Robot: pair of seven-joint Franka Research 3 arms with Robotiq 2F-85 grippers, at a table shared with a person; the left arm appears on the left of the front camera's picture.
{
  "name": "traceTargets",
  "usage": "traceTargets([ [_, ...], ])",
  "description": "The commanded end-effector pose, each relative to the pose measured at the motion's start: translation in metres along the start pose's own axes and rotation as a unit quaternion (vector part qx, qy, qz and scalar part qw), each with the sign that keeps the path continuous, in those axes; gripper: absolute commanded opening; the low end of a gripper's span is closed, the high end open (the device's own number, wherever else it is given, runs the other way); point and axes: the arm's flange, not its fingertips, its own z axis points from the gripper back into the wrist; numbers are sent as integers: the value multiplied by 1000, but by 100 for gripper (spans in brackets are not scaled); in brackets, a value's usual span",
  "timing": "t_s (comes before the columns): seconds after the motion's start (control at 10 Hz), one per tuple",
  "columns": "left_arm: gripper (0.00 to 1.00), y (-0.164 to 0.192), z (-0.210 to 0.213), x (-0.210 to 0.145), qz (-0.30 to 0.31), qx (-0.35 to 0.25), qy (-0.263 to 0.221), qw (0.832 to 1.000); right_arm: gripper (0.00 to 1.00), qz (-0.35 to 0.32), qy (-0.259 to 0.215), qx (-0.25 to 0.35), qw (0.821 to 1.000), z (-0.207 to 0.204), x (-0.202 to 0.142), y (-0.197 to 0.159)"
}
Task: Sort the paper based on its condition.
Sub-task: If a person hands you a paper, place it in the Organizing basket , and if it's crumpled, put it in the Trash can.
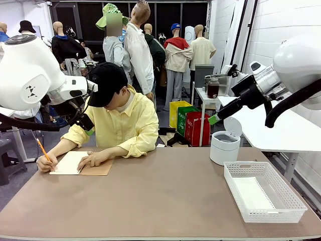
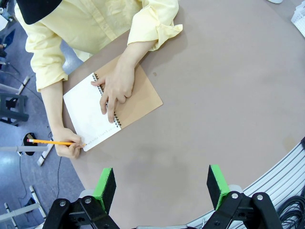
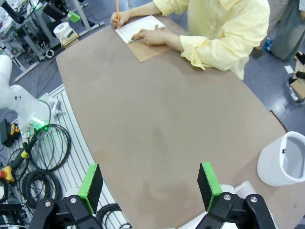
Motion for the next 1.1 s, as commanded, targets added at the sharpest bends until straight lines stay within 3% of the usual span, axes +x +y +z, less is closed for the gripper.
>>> traceTargets([
  [0.0,100,1,0,0,-1,-1,-3,1000,100,-1,0,3,1000,0,0,0],
  [1.0,100,1,0,0,-1,-1,-3,1000,100,-1,0,3,1000,0,0,0],
])
